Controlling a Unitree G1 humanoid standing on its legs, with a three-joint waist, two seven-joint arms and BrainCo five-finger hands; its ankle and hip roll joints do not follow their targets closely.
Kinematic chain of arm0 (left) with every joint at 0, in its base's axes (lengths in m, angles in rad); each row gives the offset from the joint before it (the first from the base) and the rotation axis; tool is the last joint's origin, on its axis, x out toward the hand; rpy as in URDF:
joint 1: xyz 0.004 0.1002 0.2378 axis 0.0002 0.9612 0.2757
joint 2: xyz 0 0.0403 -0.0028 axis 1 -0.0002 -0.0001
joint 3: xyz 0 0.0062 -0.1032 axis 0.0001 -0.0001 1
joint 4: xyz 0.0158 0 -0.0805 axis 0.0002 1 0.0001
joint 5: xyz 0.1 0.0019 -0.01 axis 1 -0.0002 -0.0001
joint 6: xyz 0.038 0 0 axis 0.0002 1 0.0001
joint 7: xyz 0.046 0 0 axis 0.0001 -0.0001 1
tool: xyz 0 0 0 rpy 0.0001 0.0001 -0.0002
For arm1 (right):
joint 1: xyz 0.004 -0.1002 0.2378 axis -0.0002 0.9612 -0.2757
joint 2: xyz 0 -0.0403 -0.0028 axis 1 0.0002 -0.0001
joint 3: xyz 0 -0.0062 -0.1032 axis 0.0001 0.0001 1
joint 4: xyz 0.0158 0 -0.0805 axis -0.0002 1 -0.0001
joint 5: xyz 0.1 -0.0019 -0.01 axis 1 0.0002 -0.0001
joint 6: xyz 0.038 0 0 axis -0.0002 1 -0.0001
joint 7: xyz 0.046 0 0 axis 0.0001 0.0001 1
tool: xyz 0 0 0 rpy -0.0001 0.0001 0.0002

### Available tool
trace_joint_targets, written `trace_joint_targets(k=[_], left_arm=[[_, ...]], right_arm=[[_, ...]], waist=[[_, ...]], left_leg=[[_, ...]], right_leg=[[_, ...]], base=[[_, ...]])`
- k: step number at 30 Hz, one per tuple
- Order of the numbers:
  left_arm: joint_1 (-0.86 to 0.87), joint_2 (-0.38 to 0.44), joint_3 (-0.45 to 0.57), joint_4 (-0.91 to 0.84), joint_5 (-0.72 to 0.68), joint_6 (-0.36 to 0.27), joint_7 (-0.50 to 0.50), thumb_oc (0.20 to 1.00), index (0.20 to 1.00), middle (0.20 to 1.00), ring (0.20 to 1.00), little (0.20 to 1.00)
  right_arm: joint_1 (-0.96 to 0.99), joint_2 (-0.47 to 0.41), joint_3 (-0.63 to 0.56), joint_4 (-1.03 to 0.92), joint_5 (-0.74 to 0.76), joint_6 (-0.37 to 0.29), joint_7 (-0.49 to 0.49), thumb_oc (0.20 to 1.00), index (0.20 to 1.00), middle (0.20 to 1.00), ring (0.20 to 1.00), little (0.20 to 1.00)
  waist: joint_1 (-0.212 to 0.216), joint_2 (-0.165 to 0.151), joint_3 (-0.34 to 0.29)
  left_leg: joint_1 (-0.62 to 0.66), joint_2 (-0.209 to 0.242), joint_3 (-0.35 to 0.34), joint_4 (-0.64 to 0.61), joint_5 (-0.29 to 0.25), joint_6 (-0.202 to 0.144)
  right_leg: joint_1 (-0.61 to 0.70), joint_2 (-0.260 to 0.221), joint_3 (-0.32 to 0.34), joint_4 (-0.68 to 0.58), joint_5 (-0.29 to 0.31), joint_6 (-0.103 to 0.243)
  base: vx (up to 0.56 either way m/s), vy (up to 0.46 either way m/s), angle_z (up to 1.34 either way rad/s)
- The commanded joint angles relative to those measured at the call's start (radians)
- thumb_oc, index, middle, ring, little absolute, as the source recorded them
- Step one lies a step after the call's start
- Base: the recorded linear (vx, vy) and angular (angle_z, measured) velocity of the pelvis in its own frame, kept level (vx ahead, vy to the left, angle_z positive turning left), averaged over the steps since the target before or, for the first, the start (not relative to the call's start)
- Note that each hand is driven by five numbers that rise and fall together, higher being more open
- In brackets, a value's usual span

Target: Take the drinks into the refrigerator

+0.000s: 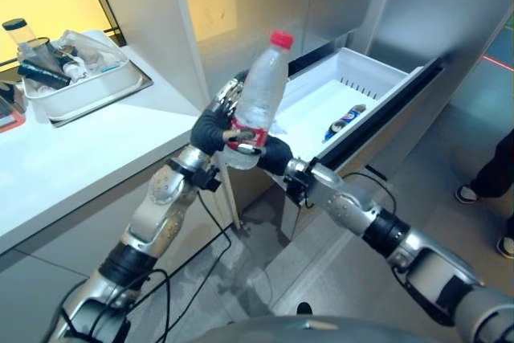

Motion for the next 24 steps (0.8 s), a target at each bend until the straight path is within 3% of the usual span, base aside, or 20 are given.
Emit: trace_joint_targets(k=[1,24], left_arm=[[0.001,0.01,0.004,-0.061,-0.017,-0.029,-0.031,1.0,1.0,1.0,1.0,1.0],[0.08,0.004,0.1,-0.067,-0.003,-0.054,-0.015,1.0,1.0,1.0,1.0,1.0]], right_arm=[[-0.122,0.089,-0.211,-0.089,0.089,-0.118,0.013,0.2,0.2,0.2,0.2,0.2],[-0.091,0.033,-0.312,-0.109,0.051,-0.17,-0.003,0.2,0.2,0.2,0.2,0.2]], waist=[[0.009,-0.034,-0.003],[0.014,-0.035,-0.001]], left_leg=[[0.011,-0.051,-0.02,0.048,-0.11,0.062],[0.007,-0.052,-0.023,0.052,-0.112,0.063]], right_leg=[[0.094,-0.021,0.002,0.042,-0.155,0.039],[0.092,-0.023,0.001,0.045,-0.155,0.04]], base=[[0.0,0.0,0.0],[0.0,0.0,0.0]])
